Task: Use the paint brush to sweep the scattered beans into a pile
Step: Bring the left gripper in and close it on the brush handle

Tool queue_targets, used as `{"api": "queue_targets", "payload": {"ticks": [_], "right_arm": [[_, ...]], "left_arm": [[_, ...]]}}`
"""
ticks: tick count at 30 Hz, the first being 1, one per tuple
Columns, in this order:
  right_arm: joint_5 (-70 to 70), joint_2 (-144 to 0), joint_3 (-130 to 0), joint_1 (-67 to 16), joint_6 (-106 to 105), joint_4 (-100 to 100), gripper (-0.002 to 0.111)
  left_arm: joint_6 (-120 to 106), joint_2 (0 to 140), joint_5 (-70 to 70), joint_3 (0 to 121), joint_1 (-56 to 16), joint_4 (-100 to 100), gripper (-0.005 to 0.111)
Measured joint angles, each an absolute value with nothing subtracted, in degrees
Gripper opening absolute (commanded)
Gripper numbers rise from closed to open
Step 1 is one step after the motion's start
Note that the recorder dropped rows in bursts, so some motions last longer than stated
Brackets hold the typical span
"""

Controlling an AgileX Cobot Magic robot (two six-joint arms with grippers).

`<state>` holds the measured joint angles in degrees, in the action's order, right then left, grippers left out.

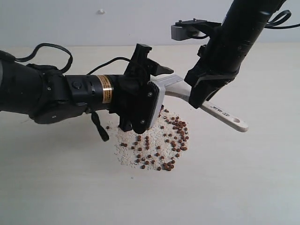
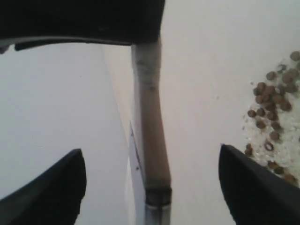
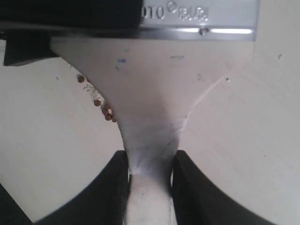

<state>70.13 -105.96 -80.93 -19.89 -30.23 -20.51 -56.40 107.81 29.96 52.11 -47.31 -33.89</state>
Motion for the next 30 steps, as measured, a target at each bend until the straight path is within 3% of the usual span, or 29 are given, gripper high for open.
{"api": "queue_targets", "payload": {"ticks": [15,30], "right_arm": [[70.13,-105.96,-80.93,-19.89,-30.23,-21.66,0.0],[70.13,-105.96,-80.93,-19.89,-30.23,-21.66,0.0]], "left_arm": [[-61.43,108.62,38.08,52.43,-47.31,-26.36,0.073],[-61.43,108.82,34.15,52.43,-47.31,-26.76,0.066]]}}
